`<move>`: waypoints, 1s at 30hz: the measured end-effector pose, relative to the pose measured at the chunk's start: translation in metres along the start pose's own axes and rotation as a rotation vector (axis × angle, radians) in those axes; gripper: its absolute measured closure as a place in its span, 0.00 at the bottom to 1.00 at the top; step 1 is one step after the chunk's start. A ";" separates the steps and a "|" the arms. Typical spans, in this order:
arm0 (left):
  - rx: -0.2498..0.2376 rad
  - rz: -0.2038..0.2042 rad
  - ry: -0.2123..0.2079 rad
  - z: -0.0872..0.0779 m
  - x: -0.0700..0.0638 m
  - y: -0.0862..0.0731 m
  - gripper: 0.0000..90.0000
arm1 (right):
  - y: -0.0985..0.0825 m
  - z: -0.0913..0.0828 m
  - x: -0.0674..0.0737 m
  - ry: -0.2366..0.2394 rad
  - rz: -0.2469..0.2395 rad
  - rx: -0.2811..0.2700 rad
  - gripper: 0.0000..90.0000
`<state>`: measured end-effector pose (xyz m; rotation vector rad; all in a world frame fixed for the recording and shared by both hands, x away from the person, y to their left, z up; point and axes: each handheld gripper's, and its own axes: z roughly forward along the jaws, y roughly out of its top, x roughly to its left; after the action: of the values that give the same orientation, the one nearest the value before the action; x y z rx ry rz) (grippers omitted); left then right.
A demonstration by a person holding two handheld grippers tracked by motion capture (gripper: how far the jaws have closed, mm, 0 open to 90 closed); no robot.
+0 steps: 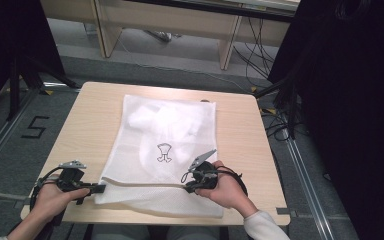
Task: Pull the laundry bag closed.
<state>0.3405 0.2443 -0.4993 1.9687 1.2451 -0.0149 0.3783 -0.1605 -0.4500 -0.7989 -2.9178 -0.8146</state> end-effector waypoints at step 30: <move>0.014 0.000 -0.003 0.000 0.001 0.000 0.95 | -0.012 -0.007 -0.004 -0.014 0.027 0.003 0.92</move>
<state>0.3411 0.2452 -0.4993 1.9802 1.2460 -0.0274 0.3752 -0.1744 -0.4502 -0.8447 -2.9132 -0.8058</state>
